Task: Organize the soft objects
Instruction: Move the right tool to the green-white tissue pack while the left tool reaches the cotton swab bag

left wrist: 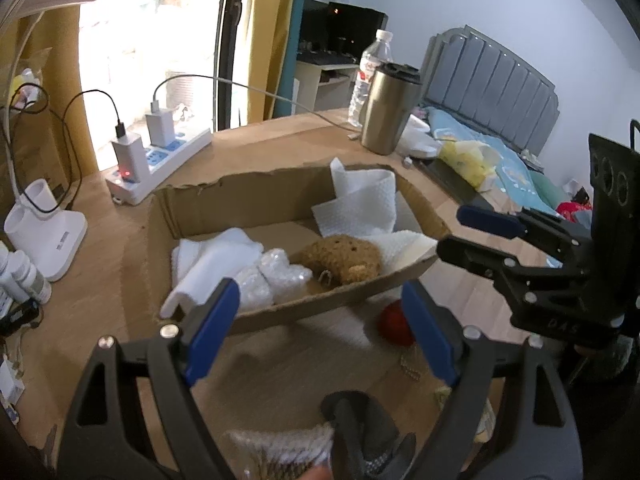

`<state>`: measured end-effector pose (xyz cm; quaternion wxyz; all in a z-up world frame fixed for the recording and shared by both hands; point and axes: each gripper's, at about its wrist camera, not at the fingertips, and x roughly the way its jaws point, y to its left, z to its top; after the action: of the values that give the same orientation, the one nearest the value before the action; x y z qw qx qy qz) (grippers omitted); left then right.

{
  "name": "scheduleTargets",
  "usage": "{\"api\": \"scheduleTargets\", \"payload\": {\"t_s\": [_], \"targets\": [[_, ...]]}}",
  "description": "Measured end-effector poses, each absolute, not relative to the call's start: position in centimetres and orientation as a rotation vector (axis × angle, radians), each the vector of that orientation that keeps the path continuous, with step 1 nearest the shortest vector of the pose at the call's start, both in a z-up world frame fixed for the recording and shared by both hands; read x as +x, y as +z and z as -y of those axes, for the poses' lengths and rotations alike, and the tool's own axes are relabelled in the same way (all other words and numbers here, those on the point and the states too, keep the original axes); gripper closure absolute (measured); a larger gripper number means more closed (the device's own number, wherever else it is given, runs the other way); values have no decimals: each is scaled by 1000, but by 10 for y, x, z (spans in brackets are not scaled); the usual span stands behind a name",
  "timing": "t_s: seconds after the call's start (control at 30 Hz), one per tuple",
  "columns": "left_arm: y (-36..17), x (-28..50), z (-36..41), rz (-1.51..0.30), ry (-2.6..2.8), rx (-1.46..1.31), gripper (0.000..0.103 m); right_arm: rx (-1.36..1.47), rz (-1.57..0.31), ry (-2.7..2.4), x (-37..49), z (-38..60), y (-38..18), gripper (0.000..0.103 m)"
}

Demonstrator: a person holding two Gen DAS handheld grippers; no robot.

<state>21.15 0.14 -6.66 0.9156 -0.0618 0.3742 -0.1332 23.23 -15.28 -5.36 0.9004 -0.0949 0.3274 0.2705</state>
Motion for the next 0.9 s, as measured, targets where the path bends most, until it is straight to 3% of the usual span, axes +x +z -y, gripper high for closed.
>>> {"api": "scheduleTargets", "payload": {"t_s": [0.9], "targets": [[-67, 156, -24, -720, -240, -169, 18, -246, -663, 590, 184, 133, -47, 50]]}}
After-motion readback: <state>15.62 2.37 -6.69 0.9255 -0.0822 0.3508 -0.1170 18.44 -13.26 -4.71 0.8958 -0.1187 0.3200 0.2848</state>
